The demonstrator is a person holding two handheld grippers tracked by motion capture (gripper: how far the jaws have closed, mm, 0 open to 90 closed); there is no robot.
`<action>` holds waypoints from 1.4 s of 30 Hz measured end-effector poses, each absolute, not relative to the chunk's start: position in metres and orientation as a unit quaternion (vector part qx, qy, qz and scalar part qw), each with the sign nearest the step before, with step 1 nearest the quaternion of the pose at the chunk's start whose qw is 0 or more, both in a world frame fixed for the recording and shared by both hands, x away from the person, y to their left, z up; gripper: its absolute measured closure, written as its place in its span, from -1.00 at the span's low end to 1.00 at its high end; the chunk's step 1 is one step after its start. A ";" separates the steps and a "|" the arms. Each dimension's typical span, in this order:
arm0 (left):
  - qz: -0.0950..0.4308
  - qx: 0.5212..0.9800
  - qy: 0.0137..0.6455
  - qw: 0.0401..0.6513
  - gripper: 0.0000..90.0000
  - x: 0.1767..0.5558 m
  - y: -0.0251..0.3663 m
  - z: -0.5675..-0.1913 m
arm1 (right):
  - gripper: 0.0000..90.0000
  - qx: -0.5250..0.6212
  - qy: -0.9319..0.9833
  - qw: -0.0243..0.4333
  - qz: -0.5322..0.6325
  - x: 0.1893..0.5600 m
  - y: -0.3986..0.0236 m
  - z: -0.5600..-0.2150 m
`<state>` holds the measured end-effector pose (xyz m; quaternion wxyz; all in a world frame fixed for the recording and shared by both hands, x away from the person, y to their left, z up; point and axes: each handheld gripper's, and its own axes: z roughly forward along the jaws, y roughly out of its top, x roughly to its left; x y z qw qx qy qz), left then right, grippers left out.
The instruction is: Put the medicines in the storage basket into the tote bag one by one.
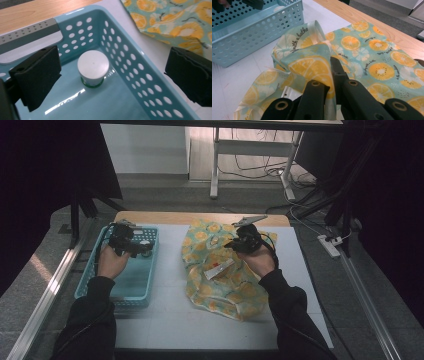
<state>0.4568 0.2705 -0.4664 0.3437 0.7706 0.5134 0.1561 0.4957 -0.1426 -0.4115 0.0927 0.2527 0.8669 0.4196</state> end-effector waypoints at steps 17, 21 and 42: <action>0.161 0.789 0.524 0.278 -1.00 0.479 0.272 -0.493 | 0.99 0.251 0.867 0.093 0.421 0.495 -0.144 -0.411; 0.158 0.793 0.526 0.264 -1.00 0.484 0.270 -0.498 | 0.99 0.251 0.867 0.092 0.421 0.495 -0.143 -0.411; 0.136 0.802 0.516 0.267 0.08 0.488 0.270 -0.502 | 0.99 0.249 0.866 0.091 0.423 0.494 -0.143 -0.409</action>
